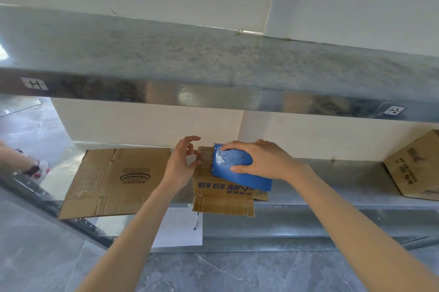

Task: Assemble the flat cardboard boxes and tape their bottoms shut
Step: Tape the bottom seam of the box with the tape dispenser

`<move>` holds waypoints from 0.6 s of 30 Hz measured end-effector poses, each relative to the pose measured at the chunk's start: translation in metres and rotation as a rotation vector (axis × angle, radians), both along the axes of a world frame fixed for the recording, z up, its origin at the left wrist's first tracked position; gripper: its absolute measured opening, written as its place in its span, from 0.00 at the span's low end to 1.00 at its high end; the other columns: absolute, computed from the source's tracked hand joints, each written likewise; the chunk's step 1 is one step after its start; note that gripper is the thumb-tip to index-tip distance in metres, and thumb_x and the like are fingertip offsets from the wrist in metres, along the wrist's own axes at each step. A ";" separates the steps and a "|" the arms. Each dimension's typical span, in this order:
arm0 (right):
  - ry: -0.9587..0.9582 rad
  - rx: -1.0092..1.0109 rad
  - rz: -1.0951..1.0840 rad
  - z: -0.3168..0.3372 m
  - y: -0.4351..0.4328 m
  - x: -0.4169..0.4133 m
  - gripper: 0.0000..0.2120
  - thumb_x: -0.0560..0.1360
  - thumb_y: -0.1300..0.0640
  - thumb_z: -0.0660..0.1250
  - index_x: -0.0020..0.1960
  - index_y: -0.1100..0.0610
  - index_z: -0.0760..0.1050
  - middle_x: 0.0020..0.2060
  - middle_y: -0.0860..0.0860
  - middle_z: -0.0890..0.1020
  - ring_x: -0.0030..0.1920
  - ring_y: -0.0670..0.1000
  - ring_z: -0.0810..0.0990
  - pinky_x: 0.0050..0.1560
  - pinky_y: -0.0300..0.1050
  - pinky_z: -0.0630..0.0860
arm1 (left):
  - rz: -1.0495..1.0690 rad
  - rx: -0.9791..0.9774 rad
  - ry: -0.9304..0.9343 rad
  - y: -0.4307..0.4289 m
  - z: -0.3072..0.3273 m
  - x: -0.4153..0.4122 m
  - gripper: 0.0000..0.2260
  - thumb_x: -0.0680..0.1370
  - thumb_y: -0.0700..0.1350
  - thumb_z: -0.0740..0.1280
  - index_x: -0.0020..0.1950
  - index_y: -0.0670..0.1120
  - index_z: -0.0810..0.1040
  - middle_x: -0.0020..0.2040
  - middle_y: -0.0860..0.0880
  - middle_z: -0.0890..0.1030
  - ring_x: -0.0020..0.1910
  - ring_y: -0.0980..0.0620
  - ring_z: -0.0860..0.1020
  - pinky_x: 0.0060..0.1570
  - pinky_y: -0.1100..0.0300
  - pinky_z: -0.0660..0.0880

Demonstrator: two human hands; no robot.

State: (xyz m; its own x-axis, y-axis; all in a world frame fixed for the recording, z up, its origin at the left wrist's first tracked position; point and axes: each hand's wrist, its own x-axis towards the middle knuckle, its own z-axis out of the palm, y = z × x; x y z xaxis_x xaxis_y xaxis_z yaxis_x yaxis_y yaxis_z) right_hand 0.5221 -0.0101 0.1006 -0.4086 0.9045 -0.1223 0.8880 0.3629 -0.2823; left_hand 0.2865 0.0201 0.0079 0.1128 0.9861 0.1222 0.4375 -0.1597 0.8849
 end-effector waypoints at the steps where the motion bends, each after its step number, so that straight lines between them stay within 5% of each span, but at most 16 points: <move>1: 0.014 -0.008 -0.008 0.000 0.001 0.000 0.23 0.75 0.37 0.66 0.68 0.29 0.63 0.50 0.46 0.81 0.43 0.48 0.75 0.40 0.36 0.69 | 0.001 0.001 0.003 0.000 0.000 0.000 0.29 0.71 0.29 0.71 0.63 0.57 0.71 0.47 0.49 0.74 0.50 0.53 0.79 0.53 0.50 0.79; 4: 0.043 -0.020 -0.036 0.001 0.003 -0.001 0.23 0.74 0.38 0.67 0.67 0.28 0.64 0.41 0.37 0.77 0.40 0.45 0.74 0.38 0.35 0.68 | 0.001 0.017 0.009 -0.002 0.001 0.001 0.28 0.71 0.30 0.72 0.64 0.54 0.72 0.48 0.48 0.74 0.50 0.49 0.77 0.52 0.51 0.77; 8: 0.046 -0.025 -0.047 0.003 0.006 0.000 0.23 0.73 0.37 0.68 0.65 0.27 0.65 0.32 0.40 0.74 0.32 0.42 0.72 0.31 0.37 0.63 | -0.016 0.026 -0.014 -0.003 0.005 0.000 0.28 0.70 0.30 0.72 0.62 0.55 0.71 0.45 0.47 0.76 0.47 0.55 0.76 0.48 0.64 0.73; 13: 0.051 -0.044 -0.046 0.003 0.008 0.001 0.23 0.73 0.38 0.68 0.65 0.28 0.66 0.30 0.40 0.74 0.28 0.41 0.72 0.31 0.36 0.63 | 0.034 -0.108 -0.180 -0.002 0.010 -0.009 0.17 0.76 0.35 0.68 0.61 0.51 0.73 0.45 0.49 0.78 0.44 0.56 0.77 0.46 0.68 0.74; 18: 0.050 -0.070 -0.032 0.001 0.010 0.003 0.23 0.73 0.37 0.67 0.65 0.28 0.64 0.35 0.45 0.78 0.28 0.43 0.71 0.31 0.37 0.64 | 0.087 -0.190 -0.180 0.004 0.007 -0.008 0.13 0.80 0.34 0.63 0.61 0.47 0.71 0.47 0.44 0.79 0.45 0.48 0.78 0.48 0.52 0.78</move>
State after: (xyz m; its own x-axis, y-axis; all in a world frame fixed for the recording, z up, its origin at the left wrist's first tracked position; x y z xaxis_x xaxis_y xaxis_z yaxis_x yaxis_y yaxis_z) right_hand 0.5247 -0.0003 0.1015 -0.3866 0.9073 -0.1653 0.8829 0.3124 -0.3505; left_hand 0.2783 0.0240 0.0150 0.0194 0.9983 -0.0553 0.2749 0.0479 0.9603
